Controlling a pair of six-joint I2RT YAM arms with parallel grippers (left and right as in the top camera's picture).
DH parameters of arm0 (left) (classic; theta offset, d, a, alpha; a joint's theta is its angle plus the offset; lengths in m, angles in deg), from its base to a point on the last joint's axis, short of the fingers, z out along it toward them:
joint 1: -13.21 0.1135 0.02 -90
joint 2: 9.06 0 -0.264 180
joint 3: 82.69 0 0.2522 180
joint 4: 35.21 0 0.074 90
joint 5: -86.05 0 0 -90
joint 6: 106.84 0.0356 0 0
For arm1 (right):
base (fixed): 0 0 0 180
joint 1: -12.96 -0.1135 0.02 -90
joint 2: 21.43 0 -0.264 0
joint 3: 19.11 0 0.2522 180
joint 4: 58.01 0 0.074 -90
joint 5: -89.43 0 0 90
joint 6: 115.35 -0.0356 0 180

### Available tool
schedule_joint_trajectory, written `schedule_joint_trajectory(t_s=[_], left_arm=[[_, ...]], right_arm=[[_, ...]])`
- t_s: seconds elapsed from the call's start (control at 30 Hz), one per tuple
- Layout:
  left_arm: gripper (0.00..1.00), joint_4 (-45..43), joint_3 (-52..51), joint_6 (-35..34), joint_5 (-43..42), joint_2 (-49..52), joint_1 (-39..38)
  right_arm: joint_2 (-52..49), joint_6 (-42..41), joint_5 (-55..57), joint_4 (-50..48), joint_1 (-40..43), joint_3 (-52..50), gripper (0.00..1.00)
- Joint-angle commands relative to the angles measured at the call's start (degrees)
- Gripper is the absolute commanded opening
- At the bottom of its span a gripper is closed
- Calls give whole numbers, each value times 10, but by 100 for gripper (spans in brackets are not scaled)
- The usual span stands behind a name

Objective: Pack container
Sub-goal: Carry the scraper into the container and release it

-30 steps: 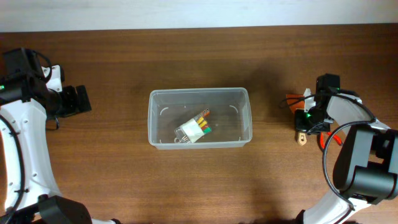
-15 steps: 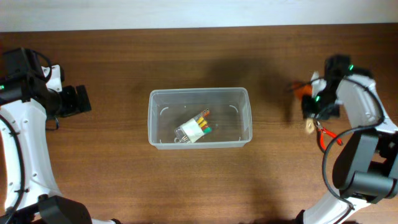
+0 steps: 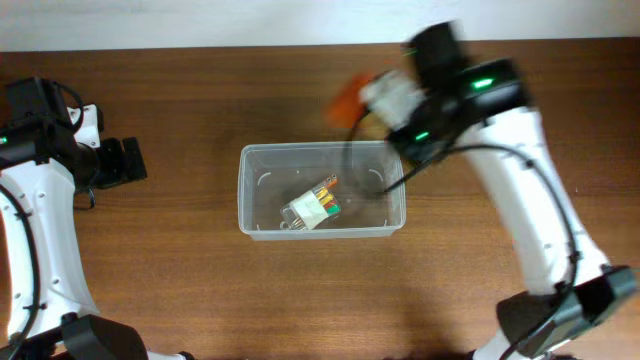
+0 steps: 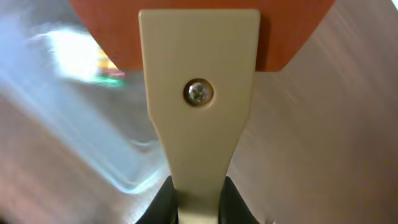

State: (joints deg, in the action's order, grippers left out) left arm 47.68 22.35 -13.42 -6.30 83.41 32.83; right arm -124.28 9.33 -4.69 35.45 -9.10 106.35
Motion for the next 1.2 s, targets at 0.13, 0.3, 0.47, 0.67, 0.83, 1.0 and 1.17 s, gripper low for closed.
schedule_joint_trajectory(t_s=[0.13, 0.3, 0.47, 0.67, 0.83, 1.0, 1.17], left_arm=[[99, -1, 1, 5, 2, 1, -2], [99, -1, 1, 5, 2, 1, -2], [99, -1, 1, 5, 2, 1, -2], [99, -1, 1, 5, 2, 1, -2], [99, -1, 1, 5, 2, 1, -2], [99, -1, 1, 5, 2, 1, -2], [99, -1, 1, 5, 2, 1, -2]], right_arm=[[-47, 133, -3, -35, -80, -61, 4], [-88, 131, -4, -87, -81, -127, 4], [-107, 130, -4, -113, -74, -152, 4], [-109, 129, -4, -112, -74, -152, 53], [-106, 78, 29, -109, -74, -140, 94], [-70, -15, 132, -87, -74, -59, 99], [-13, -180, 288, -68, -39, 34, 99]])
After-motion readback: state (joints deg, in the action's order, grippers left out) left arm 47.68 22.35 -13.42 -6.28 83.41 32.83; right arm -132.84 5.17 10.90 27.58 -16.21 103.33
